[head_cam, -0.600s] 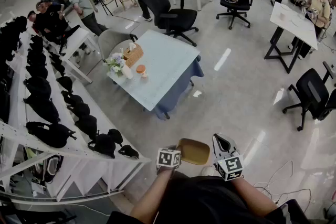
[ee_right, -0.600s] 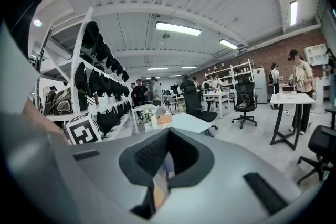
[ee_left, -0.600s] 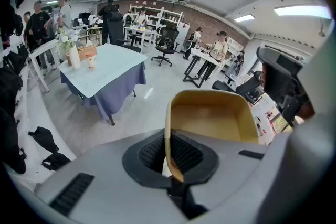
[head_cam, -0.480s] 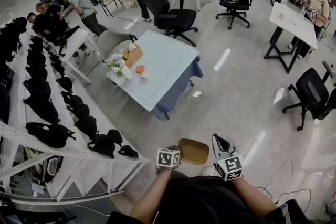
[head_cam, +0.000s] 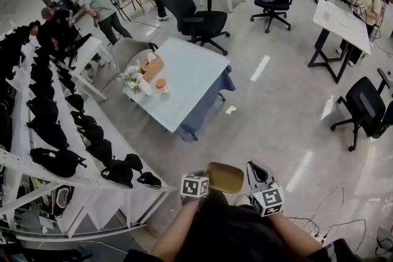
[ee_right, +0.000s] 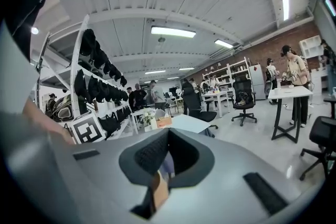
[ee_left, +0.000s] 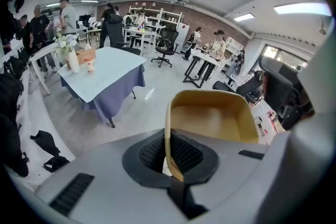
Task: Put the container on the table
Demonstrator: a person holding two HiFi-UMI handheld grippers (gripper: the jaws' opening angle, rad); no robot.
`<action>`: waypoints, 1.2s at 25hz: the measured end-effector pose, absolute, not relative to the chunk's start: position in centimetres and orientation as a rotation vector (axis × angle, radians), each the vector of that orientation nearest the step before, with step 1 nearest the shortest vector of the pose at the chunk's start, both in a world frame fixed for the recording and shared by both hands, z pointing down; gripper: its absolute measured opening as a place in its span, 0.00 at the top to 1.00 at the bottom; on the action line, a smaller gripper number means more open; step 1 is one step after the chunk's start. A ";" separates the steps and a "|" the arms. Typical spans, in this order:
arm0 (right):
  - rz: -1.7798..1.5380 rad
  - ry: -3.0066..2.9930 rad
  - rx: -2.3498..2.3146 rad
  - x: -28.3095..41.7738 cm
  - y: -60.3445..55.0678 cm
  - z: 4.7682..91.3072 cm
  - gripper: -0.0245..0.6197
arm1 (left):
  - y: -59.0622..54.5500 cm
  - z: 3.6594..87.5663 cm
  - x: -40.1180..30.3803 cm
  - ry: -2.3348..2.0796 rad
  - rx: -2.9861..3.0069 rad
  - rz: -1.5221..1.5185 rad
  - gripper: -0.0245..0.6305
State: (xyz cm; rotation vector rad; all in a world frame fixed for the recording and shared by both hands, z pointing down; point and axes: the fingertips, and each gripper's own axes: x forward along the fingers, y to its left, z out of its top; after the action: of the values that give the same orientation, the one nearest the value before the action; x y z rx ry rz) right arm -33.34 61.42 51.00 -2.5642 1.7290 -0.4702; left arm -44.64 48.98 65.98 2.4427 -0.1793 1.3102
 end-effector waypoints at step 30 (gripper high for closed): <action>-0.551 1.789 -2.671 -7.3 43.4 53.2 0.96 | 30.1 69.7 -21.1 -0.150 2.370 1.332 0.95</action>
State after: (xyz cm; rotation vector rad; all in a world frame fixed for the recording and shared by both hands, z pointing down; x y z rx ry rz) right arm -7.34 43.39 53.23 -2.6707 1.7893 -0.5511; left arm -21.11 30.05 69.67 2.3704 -0.1500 1.3324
